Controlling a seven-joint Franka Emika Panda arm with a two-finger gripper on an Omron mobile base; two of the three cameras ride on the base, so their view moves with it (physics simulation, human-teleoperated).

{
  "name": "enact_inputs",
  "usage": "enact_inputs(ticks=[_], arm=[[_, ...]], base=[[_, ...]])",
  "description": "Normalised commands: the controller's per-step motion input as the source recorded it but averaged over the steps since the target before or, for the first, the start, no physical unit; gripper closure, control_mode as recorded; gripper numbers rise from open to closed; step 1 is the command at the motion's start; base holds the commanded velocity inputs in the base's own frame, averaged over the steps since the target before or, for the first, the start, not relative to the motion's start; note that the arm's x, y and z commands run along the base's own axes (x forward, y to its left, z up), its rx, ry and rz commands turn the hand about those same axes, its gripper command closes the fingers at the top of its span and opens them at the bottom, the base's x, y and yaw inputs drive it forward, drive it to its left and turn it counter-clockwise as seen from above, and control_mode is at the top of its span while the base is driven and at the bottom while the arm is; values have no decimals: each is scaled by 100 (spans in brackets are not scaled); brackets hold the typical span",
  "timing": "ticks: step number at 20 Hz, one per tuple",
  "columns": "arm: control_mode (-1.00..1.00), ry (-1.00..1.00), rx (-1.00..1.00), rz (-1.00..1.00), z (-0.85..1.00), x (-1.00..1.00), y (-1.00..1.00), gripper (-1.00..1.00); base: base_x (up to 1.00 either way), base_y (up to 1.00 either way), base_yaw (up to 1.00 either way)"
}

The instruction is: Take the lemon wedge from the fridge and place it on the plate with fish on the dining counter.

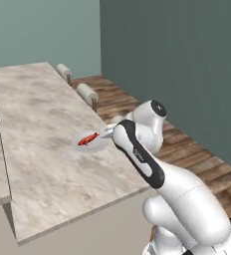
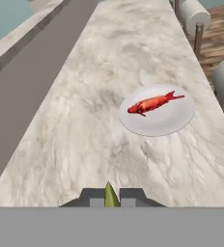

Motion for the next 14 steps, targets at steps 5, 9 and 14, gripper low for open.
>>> enact_inputs(ticks=[5,9,14], arm=[[-100,4,-7,0,-12,75,0,100],[-100,13,-11,-5,-23,100,0,100],[-100,12,-16,-9,-29,84,14,100]], base=[[0,0,0],[0,0,0],[0,0,0]])
